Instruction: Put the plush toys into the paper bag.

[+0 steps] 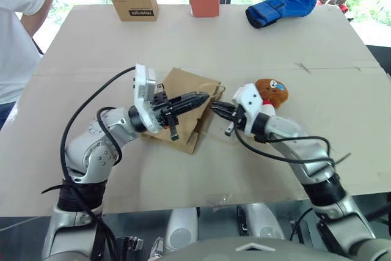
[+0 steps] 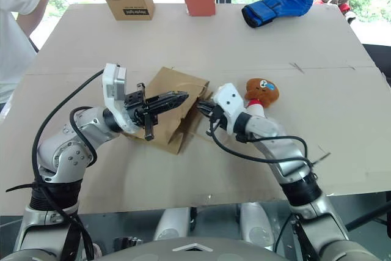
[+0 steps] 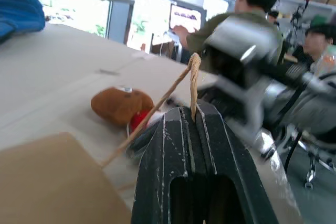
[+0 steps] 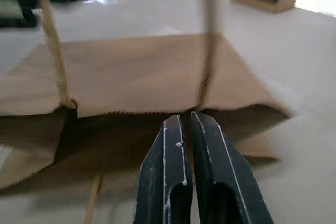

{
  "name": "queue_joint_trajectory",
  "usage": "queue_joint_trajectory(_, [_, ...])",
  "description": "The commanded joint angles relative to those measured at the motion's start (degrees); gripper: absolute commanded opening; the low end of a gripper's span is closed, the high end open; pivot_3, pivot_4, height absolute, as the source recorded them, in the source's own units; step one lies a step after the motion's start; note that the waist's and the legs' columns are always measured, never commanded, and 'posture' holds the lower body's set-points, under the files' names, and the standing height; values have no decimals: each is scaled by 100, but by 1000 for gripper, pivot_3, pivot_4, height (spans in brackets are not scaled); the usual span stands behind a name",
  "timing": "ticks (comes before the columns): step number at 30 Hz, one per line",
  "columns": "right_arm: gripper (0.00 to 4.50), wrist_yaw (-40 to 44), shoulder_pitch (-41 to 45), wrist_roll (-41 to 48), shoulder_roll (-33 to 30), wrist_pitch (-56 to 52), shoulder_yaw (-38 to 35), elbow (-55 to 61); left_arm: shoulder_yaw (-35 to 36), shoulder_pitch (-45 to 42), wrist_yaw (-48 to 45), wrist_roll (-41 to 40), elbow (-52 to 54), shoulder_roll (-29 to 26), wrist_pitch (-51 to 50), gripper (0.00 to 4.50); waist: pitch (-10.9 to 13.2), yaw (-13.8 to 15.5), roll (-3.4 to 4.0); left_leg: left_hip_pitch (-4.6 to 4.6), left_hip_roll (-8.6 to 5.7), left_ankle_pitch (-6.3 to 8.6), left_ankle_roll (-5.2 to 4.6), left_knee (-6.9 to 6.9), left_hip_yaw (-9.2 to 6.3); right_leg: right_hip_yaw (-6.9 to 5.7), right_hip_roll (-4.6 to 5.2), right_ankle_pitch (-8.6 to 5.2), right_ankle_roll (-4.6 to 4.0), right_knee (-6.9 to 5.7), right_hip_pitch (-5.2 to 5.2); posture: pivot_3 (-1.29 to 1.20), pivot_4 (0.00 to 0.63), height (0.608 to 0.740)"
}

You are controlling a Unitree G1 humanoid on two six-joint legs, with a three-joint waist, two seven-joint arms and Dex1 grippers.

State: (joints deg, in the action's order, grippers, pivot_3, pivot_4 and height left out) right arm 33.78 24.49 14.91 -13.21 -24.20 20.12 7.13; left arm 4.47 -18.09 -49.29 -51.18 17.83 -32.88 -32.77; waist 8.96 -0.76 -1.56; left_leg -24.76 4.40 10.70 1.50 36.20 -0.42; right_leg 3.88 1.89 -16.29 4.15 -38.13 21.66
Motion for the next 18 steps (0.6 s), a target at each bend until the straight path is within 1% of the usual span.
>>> queue_joint_trajectory(1, [52, 412, 276, -80, 343, 539, 158, -827, 278, -135, 422, -334, 377, 152, -168, 0, 0, -11, 0, 0, 0, 0, 0, 0, 0, 0, 0, 0, 0, 0, 1, 0, 150, 740])
queue_joint_trajectory(7, [52, 750, 594, -281, 897, 1115, 266, -1897, 285, -76, 823, -293, 660, 321, -204, 0, 2, -17, 3, 3, 2, 0, 1, -2, -3, -1, -4, 0, 0, -3, 1, 0, 150, 740])
queue_joint_trajectory(10, [52, 788, 802, -541, 1215, 1436, 338, -2704, 347, -103, 1232, -203, 768, 518, -123, 0, 2, -22, 4, 6, 2, -1, 2, -1, -3, -1, -4, 1, 0, -5, 0, 0, 150, 740])
queue_joint_trajectory(14, [52, 438, 915, -1000, 1393, 1752, 320, -3495, 881, -400, 1934, -514, 587, 600, -232, 0, 2, -21, 3, 5, 2, -1, 3, -1, -6, -2, -4, 1, 0, -7, 1, 0, 150, 740])
queue_joint_trajectory(18, [52, 175, 979, -1246, 1480, 1820, 267, -3774, 1179, -624, 2249, -685, 467, 510, -407, 0, 1, -36, 2, 16, 1, -4, 8, 0, -7, -1, -5, 1, 0, -23, -1, 0, 150, 740])
